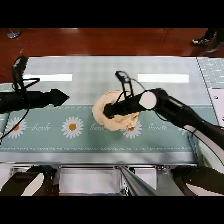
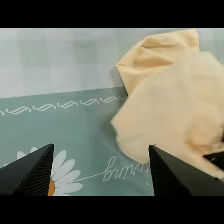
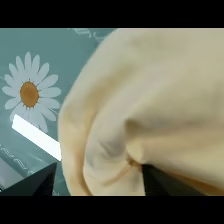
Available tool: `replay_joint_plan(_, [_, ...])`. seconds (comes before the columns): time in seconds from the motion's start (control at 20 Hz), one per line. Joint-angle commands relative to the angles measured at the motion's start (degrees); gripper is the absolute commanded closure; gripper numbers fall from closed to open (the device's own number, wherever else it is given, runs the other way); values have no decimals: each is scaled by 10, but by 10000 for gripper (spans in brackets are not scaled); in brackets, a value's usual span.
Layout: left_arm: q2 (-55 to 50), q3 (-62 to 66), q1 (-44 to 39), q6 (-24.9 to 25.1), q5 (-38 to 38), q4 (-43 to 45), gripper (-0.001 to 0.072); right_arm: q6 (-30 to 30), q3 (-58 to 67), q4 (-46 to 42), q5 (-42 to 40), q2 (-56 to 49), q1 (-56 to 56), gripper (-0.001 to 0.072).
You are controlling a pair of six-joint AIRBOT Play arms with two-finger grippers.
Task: Fold the shirts.
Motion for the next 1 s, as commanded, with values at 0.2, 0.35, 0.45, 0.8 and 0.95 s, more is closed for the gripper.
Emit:
replay_joint_plan(0.2, [-125,0,60,-10,-58,21,7,-81,140,5,233,54,-249,89])
replay_joint_plan(0.35, [-175,-10,71,50,-134,-94,7,-81,98,-89,276,155,-415,90])
replay_joint_plan(0.45, [-200,-40,31,70,-113,-131,7,-80,-2,-109,273,216,-501,98])
replay_joint_plan(0.8, [-268,-50,-139,72,119,-261,7,-135,-325,12,214,296,-511,97])
replay_joint_plan(0.95, [-309,-27,-147,78,122,-261,7,-109,-337,18,139,280,-451,98])
